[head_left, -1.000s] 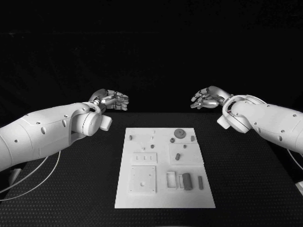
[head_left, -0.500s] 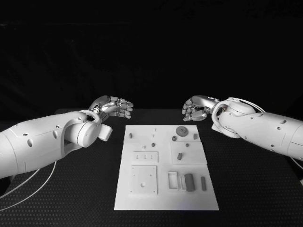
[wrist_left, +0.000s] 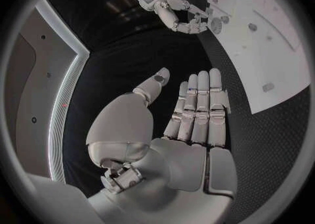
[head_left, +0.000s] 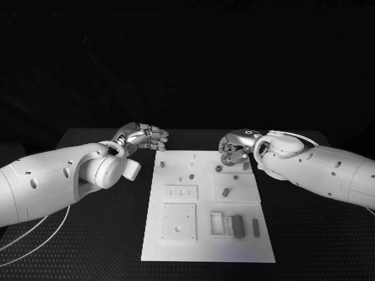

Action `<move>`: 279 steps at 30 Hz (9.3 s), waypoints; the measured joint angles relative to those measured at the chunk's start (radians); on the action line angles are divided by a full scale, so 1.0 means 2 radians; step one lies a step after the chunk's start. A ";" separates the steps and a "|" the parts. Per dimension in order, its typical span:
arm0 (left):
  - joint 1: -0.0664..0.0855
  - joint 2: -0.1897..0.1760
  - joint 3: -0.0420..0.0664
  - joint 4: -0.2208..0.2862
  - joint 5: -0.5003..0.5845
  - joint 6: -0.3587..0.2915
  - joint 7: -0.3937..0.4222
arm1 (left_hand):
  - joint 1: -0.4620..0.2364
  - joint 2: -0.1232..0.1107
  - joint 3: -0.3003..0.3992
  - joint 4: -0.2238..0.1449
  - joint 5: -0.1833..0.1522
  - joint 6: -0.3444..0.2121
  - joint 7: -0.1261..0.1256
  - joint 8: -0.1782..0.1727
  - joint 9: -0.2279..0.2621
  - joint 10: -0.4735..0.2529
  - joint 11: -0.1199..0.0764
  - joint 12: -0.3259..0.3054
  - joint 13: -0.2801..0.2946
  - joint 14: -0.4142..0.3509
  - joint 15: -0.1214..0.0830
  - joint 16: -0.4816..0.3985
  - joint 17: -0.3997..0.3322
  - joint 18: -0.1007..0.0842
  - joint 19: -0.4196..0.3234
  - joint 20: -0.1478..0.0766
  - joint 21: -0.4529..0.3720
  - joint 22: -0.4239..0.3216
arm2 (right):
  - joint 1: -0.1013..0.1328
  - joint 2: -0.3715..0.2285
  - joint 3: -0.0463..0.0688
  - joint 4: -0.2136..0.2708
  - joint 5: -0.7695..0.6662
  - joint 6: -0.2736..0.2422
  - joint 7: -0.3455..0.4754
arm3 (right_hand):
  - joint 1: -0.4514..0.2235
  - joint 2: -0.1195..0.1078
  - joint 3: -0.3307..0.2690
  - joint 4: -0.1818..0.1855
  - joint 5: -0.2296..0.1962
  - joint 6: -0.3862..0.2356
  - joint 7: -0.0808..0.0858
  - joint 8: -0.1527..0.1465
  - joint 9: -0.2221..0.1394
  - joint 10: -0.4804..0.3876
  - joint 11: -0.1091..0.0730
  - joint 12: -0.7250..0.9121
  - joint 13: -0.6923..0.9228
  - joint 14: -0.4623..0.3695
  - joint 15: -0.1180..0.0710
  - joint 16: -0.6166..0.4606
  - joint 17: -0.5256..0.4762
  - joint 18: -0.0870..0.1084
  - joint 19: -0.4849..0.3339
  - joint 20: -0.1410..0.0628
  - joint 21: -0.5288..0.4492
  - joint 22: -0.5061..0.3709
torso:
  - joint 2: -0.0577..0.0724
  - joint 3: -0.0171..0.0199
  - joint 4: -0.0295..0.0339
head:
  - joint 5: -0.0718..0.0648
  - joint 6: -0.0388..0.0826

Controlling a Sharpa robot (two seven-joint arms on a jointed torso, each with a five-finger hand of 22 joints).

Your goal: Assemble the parts on the task board

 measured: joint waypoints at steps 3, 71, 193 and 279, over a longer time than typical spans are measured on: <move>0.000 0.000 0.000 0.001 0.000 0.000 0.000 | 0.000 0.000 0.000 0.000 0.000 0.000 0.000 0.000 0.000 0.000 0.000 -0.001 0.000 0.000 0.000 -0.002 0.000 0.000 0.000 0.000 -0.002 0.000 | -0.001 0.000 -0.002 0.004 -0.009 0.000 0.000 | 0.000 0.000 0.000 0.000 0.000 0.000 0.000 -0.001 -0.001 -0.001 0.001 -0.004 -0.002 0.006 0.001 0.004 0.005 -0.003 0.005 -0.003 0.004 0.000 | 0.004 -0.0005 -0.0001 | 0.000 0.001; 0.010 -0.006 0.000 0.016 0.000 0.010 -0.002 | -0.010 0.001 -0.008 0.003 0.000 -0.002 0.002 -0.002 0.000 0.000 0.000 -0.006 0.001 -0.002 0.002 -0.007 0.006 -0.003 -0.002 0.002 -0.003 0.000 | -0.013 0.030 -0.011 -0.017 -0.077 0.005 -0.012 | -0.010 0.005 -0.004 0.001 0.000 0.031 -0.009 -0.004 -0.006 0.034 -0.012 -0.018 0.001 0.026 -0.010 0.043 0.053 -0.003 0.033 -0.017 0.046 0.000 | 0.018 -0.0012 -0.0001 | 0.006 -0.016; 0.016 0.009 0.000 0.008 0.000 0.010 -0.003 | -0.010 0.001 -0.010 0.001 0.000 -0.002 0.002 -0.002 0.001 0.000 0.000 -0.009 0.003 -0.002 0.002 -0.013 0.011 -0.007 -0.002 0.002 -0.005 0.001 | -0.012 0.162 -0.019 -0.074 -0.191 -0.069 -0.178 | 0.013 0.009 0.063 0.000 0.000 0.086 -0.025 0.005 -0.004 0.098 -0.038 -0.012 0.042 0.038 -0.033 0.150 0.116 -0.002 0.036 -0.042 0.193 0.000 | 0.020 -0.0017 -0.0007 | 0.011 -0.007; 0.026 -0.007 0.000 -0.009 -0.001 0.018 0.005 | -0.010 0.001 -0.011 0.000 0.000 -0.002 0.002 -0.004 0.001 0.000 0.000 -0.011 0.005 -0.002 0.002 -0.017 0.015 -0.007 -0.002 0.002 -0.007 0.002 | 0.018 -0.022 0.007 0.016 -0.013 -0.094 -0.101 | -0.023 -0.081 0.010 0.046 0.001 -0.021 -0.007 -0.031 -0.004 0.006 -0.037 0.244 0.355 0.002 -0.037 0.281 0.153 0.004 0.015 -0.042 0.255 0.001 | 0.016 0.0022 -0.0165 | 0.017 0.004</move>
